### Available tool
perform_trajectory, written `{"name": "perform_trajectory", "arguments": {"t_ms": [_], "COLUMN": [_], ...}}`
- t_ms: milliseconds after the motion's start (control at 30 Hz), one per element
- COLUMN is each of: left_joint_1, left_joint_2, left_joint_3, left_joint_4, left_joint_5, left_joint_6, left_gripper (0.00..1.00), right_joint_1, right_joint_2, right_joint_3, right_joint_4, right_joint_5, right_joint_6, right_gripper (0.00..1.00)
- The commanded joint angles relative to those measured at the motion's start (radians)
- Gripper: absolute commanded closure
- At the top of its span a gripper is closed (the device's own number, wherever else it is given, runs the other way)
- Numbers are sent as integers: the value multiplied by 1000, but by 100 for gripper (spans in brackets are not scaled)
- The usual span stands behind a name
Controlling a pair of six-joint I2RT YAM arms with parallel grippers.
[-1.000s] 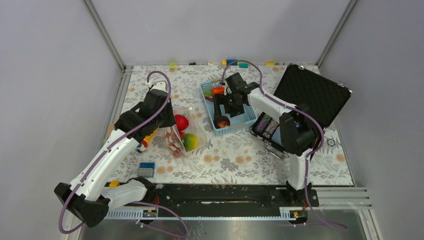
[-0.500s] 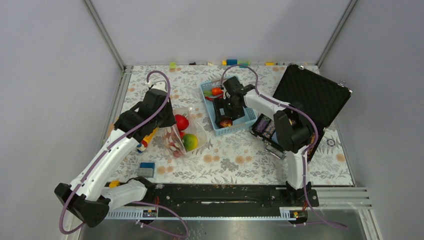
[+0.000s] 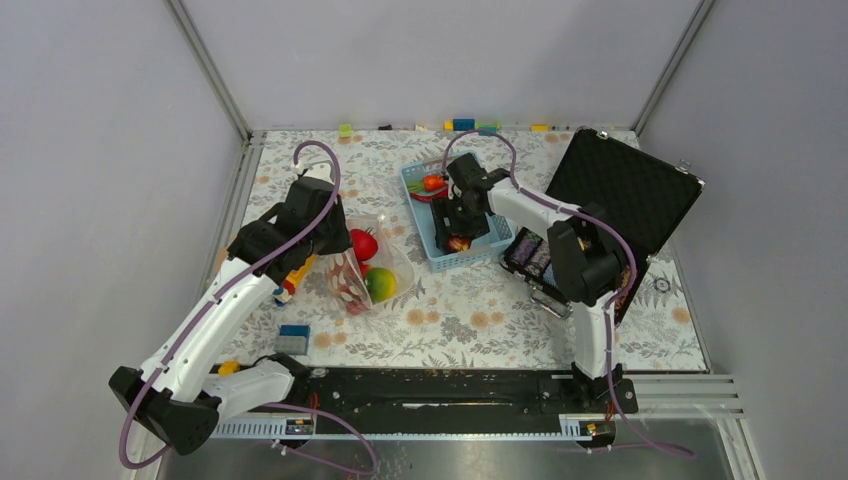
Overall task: Place the food in the zip-top bag and seal the zipper
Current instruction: Pick up the fake fruit from the bin, then place the fake fruit in the zipper food storage bag.
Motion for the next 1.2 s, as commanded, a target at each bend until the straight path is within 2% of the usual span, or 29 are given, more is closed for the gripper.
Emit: {"name": "perform_trajectory", "arguments": {"t_ms": [0,200,400,567,733,900,1033,1167], "left_joint_1": [7,9,14,15,17,17,17,17], "left_joint_2": [-6,-3,-4,-6,-3,-5,-8,-10], "left_joint_3": [-6,-6,-6,-9,-13,-15,-15,-15], "left_joint_4": [48,48,48,51,55,55,56,56], "left_joint_5": [21,27,40,53,68,72,72,71], "left_joint_6": [15,15,14,15,14,15,15,15], "left_gripper": [100,100,100,100,100,100,100,100], "right_joint_1": [8,30,195,283,339,351,355,355], "right_joint_2": [-181,-471,-632,-610,-519,-445,-433,-450], "right_joint_3": [5,-155,-246,-209,-161,-114,-103,-110], "right_joint_4": [8,202,362,417,411,360,349,349], "right_joint_5": [36,-189,-312,-364,-300,-210,-186,-174], "right_joint_6": [-16,-28,-84,-57,-45,-29,-23,-22], "right_gripper": [38,39,39,36,31,21,2,0]}}
